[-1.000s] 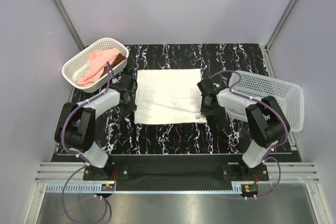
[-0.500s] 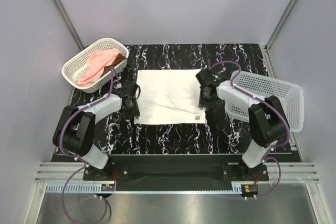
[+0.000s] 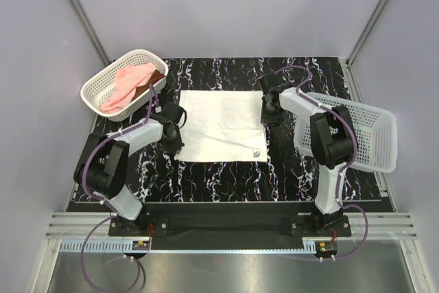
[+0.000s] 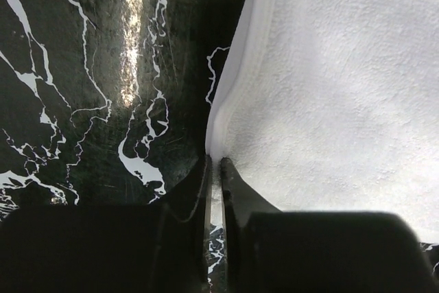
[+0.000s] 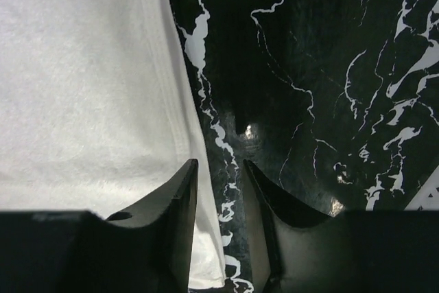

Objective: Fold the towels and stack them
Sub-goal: Fold the towel

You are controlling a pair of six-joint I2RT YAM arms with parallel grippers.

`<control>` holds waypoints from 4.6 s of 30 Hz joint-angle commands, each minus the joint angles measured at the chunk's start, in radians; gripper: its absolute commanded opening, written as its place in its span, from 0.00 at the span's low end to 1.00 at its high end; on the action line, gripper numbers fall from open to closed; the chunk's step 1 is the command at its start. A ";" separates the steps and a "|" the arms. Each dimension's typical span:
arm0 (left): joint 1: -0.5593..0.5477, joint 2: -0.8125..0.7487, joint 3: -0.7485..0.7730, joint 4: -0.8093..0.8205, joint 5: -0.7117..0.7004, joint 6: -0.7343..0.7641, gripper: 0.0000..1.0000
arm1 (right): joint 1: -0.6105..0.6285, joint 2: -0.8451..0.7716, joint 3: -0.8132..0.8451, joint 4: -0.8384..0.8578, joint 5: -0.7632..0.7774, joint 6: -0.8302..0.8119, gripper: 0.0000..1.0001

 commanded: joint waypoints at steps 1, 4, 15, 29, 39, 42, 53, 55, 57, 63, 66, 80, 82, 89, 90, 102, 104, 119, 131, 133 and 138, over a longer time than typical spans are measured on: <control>0.008 0.057 0.021 -0.002 -0.099 0.009 0.08 | -0.016 0.016 0.059 0.005 -0.017 -0.044 0.39; 0.024 0.070 0.052 -0.022 -0.110 0.015 0.07 | -0.037 0.019 0.107 0.003 -0.028 -0.053 0.38; 0.008 -0.036 0.187 -0.127 -0.148 0.055 0.37 | -0.099 0.166 0.398 -0.017 -0.069 -0.025 0.33; -0.237 -0.029 0.063 0.166 0.097 -0.044 0.32 | -0.123 0.294 0.472 0.084 -0.106 -0.002 0.31; -0.239 0.077 0.074 0.163 0.025 -0.041 0.29 | -0.134 0.372 0.532 0.091 -0.111 0.009 0.31; -0.239 0.093 0.069 0.163 0.011 -0.037 0.29 | -0.137 0.393 0.544 0.114 -0.121 0.021 0.29; -0.239 0.136 0.057 0.165 0.001 -0.040 0.29 | -0.140 0.404 0.529 0.183 -0.126 0.053 0.20; -0.237 0.136 0.049 0.166 -0.001 -0.041 0.29 | -0.145 0.421 0.546 0.174 -0.127 0.048 0.16; -0.237 0.137 0.042 0.163 -0.008 -0.043 0.29 | -0.149 0.427 0.556 0.169 -0.112 0.050 0.08; -0.236 0.151 0.031 0.125 -0.053 -0.043 0.29 | -0.178 0.441 0.622 0.149 -0.071 0.041 0.00; -0.236 0.154 0.020 0.125 -0.058 -0.046 0.29 | -0.192 0.472 0.693 0.117 -0.078 0.033 0.00; -0.233 0.148 0.127 0.076 0.007 -0.040 0.31 | -0.208 0.528 0.809 0.009 -0.196 -0.010 0.20; -0.230 0.139 0.202 0.048 0.059 -0.022 0.35 | -0.209 0.499 0.820 -0.036 -0.187 -0.011 0.25; -0.129 0.143 0.440 -0.055 0.082 0.061 0.40 | -0.206 0.383 0.804 -0.227 -0.147 -0.022 0.33; -0.084 0.151 0.463 -0.053 0.096 0.075 0.40 | -0.205 0.330 0.730 -0.210 -0.153 -0.021 0.25; 0.091 0.300 0.517 -0.064 0.054 0.107 0.41 | -0.016 0.000 0.171 -0.115 -0.224 -0.047 0.13; 0.091 0.280 0.488 -0.056 0.039 0.100 0.41 | 0.018 -0.034 0.065 -0.067 -0.220 -0.027 0.12; 0.091 0.137 0.264 -0.038 -0.039 0.014 0.41 | 0.062 -0.229 -0.390 0.063 -0.163 -0.010 0.10; 0.090 0.263 0.598 0.018 0.156 0.277 0.39 | 0.062 -0.323 -0.435 0.071 -0.187 -0.085 0.15; 0.093 0.341 0.693 0.007 0.151 0.328 0.37 | 0.062 -0.328 -0.436 0.059 -0.163 -0.088 0.15; 0.105 0.519 0.886 -0.007 0.142 0.386 0.34 | 0.062 -0.320 -0.450 0.074 -0.153 -0.067 0.15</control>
